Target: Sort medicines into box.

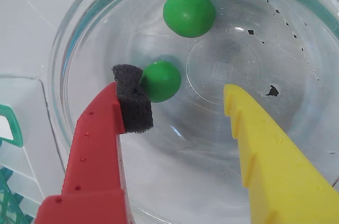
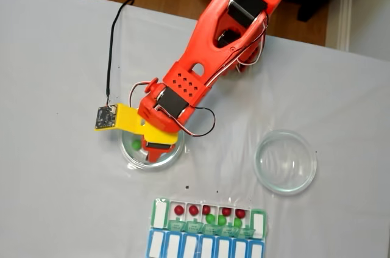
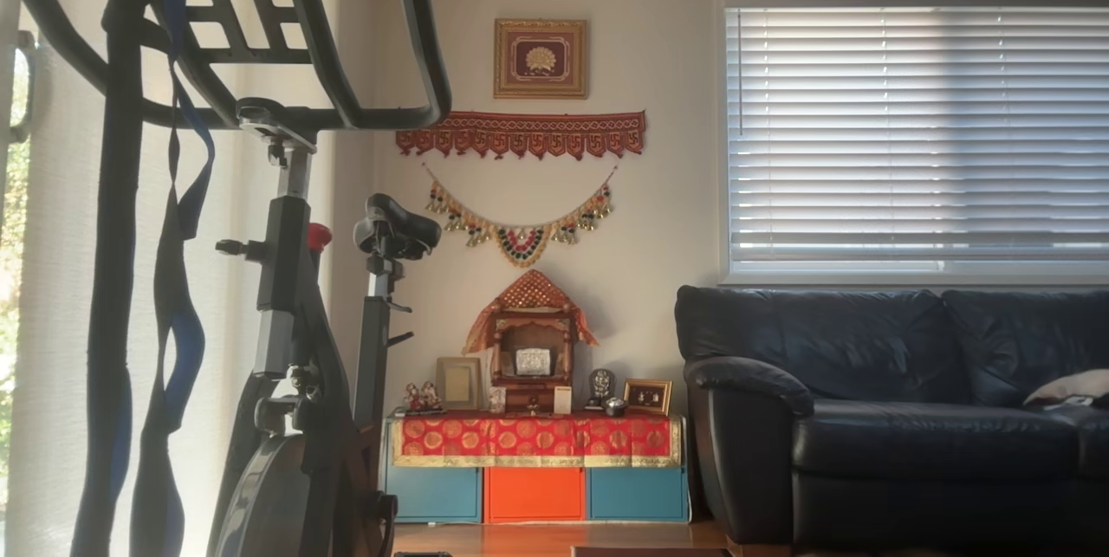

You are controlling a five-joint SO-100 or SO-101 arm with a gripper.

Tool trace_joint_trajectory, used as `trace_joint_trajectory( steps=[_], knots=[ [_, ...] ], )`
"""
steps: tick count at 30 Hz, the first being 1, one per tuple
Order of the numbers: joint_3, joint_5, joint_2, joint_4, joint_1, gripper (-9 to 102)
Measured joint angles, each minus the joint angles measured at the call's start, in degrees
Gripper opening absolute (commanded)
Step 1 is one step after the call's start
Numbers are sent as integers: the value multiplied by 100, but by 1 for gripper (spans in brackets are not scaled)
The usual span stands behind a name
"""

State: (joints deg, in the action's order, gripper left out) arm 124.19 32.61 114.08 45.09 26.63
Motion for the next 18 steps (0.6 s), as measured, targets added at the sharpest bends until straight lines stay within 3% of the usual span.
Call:
trace_joint_trajectory(
  steps=[18],
  knots=[
    [519,0,0,-809,0,23]
  ],
)
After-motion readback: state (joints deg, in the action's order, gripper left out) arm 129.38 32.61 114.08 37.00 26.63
